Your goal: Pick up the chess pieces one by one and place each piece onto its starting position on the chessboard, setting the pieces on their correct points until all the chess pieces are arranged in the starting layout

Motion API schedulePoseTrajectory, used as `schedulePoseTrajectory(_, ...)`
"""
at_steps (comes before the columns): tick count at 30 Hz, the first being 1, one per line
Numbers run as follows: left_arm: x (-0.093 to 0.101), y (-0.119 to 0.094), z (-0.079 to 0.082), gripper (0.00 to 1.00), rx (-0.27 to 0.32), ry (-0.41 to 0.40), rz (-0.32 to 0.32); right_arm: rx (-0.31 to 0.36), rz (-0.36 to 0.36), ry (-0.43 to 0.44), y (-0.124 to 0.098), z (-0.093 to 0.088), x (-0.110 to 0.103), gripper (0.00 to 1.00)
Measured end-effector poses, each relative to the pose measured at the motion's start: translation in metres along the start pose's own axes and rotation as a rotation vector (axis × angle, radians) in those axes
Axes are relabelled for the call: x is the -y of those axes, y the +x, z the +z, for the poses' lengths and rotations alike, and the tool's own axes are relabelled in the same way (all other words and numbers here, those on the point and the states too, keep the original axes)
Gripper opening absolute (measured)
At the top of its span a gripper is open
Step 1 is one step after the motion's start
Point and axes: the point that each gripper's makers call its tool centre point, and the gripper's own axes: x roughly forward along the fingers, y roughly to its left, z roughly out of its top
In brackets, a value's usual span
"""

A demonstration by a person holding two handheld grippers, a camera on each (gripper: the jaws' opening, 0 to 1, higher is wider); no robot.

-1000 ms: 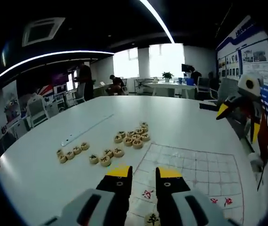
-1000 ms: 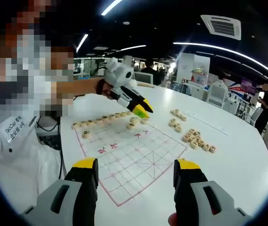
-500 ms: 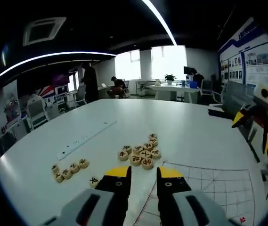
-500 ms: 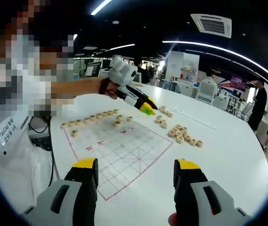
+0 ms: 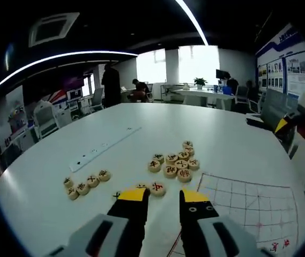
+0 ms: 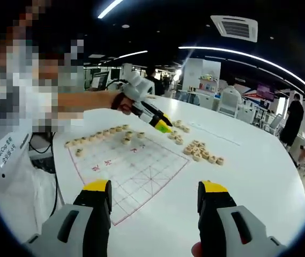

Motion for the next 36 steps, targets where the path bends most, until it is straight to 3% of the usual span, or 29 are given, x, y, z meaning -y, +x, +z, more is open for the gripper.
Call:
schedulePoseTrajectory(10,-0.017,-0.008,-0.013,0.26,-0.022,0.000,0.031,-0.001,-0.009,0.005,0.000,0.001,0.003,0.65)
schedulePoseTrajectory(15,-0.056,-0.021,-0.023,0.26,-0.020,-0.051,0.117,0.004,-0.011,0.010,0.000,0.002,0.004,0.65)
schedulePoseTrajectory(24,-0.122,-0.033,-0.026,0.25,0.031,-0.138,0.281,0.005,-0.005,0.005,0.001,0.003,0.001,0.65)
schedulePoseTrajectory(29,-0.131,-0.031,-0.034,0.25,0.025,-0.146,0.312,0.004,-0.010,0.006,0.001,0.002,0.002,0.65)
schedulePoseTrajectory(36,-0.129,-0.025,-0.035,0.26,0.023,-0.145,0.307,0.000,-0.007,0.010,0.002,0.000,0.003,0.65)
